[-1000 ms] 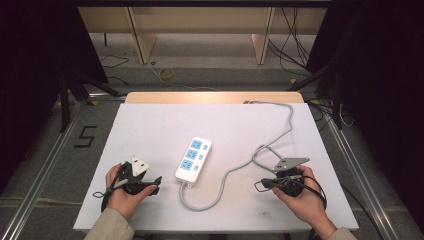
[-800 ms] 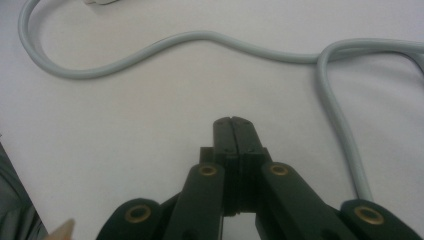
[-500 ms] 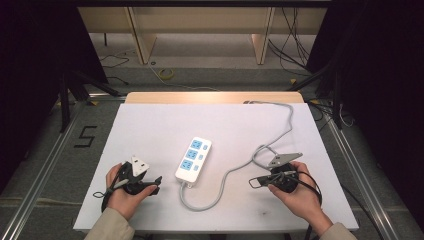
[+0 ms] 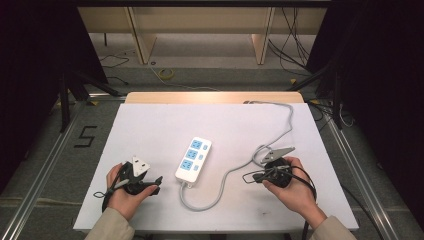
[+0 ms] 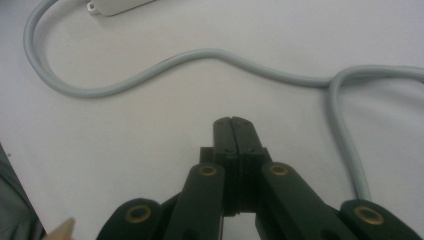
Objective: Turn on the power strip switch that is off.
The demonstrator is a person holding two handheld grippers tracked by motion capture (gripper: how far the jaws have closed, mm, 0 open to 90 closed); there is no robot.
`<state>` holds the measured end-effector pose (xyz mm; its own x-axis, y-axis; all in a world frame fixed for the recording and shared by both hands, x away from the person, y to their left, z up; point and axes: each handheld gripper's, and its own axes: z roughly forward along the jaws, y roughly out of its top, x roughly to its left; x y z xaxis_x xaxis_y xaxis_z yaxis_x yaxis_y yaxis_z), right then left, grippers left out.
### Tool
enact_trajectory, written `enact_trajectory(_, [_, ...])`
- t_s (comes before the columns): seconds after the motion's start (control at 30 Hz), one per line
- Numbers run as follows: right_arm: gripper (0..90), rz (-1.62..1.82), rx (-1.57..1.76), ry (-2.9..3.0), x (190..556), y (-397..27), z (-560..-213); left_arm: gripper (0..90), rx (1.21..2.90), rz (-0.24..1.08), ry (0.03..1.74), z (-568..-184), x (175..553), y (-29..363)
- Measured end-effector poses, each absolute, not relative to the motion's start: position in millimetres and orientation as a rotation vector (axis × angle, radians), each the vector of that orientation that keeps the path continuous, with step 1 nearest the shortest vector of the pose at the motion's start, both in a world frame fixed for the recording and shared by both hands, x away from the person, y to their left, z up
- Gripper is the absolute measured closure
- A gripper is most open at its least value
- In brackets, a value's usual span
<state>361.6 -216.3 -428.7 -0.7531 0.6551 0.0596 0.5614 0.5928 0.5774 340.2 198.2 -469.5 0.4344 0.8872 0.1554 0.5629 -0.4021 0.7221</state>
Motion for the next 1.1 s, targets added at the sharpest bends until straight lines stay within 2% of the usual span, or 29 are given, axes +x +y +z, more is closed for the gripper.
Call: enact_trajectory(1.1, [90.0,0.781,1.023,2.746,386.1,-194.8,-416.0,16.8,2.101,0.728,1.210,-469.2,340.1,197.1])
